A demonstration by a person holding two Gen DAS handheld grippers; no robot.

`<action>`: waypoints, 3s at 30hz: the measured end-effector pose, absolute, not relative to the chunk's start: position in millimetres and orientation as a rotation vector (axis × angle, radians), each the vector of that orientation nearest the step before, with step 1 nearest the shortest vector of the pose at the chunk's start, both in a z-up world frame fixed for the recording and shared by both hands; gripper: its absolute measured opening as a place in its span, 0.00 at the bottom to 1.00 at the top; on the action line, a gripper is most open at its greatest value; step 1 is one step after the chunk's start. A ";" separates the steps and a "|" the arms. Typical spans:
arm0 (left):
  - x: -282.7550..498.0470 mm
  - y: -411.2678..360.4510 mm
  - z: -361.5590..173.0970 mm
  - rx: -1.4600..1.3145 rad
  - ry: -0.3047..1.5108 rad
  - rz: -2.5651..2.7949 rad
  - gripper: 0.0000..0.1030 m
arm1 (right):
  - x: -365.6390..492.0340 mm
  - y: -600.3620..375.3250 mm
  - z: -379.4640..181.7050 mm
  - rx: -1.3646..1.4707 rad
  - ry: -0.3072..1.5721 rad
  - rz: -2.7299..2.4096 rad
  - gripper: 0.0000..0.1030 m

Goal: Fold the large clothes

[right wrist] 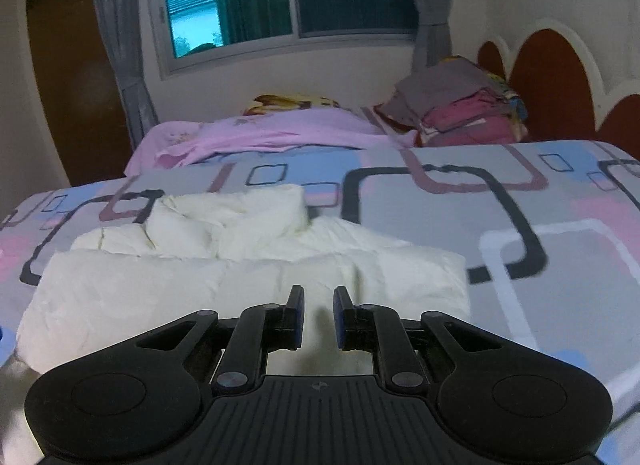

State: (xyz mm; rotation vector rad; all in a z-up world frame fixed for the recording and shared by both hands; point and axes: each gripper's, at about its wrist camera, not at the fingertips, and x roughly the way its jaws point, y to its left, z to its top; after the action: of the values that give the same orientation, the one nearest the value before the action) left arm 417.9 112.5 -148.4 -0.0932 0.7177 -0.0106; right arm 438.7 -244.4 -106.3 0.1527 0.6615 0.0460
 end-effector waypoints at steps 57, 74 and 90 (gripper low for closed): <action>458.5 48.7 -170.1 -0.028 0.757 -0.070 0.44 | 445.0 -219.3 -132.5 0.033 0.652 0.089 0.50; 446.4 53.5 -203.5 0.035 0.814 -0.069 0.47 | 440.8 -227.3 -179.9 0.037 0.817 -0.002 0.50; 391.6 69.3 -162.9 0.056 0.771 -0.197 0.66 | 348.3 -200.2 -126.5 0.106 0.732 -0.050 0.51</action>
State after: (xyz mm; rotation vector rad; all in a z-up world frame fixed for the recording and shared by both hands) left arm 391.6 69.3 -162.9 0.0557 0.7707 -0.1970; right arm 348.3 -200.2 -126.5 0.1057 0.7316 -0.0498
